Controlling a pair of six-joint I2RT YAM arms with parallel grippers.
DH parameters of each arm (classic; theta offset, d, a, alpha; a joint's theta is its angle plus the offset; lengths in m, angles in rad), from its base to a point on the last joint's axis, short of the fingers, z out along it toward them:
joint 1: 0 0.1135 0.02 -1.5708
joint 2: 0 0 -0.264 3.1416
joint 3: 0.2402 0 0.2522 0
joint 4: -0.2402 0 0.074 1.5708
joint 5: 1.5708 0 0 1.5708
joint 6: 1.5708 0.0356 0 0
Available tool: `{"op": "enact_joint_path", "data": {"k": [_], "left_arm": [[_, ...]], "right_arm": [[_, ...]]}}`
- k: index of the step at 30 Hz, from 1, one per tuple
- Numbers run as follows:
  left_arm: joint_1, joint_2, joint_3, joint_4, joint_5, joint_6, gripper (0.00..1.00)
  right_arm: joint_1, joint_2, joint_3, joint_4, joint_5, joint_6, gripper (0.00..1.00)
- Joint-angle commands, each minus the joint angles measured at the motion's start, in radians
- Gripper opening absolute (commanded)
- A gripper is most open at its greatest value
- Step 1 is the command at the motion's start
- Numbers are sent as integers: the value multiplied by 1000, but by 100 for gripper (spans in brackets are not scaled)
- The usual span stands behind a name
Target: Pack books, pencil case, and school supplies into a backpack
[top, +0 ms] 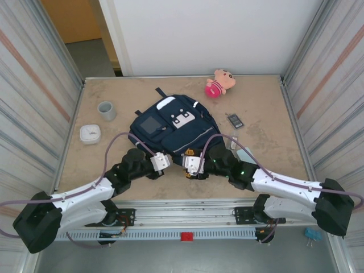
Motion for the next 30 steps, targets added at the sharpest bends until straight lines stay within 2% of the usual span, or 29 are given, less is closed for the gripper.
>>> {"op": "enact_joint_path", "data": {"k": [1,8,12,14,23,30], "left_arm": [[3,-30,-3,98,36,-32,0],[3,-16,4,106,46,-37,0],[4,-15,6,106,46,-37,0],[4,-15,5,103,47,-37,0],[3,-15,-22,129,-19,-36,0],[3,-21,-33,117,-68,-14,0]], "right_arm": [[18,30,3,141,30,-71,66],[32,104,17,231,82,-90,62],[31,128,40,221,82,-91,51],[32,124,48,204,73,-84,45],[-5,41,79,73,41,51,0],[-116,-61,90,-48,-59,311,0]]}}
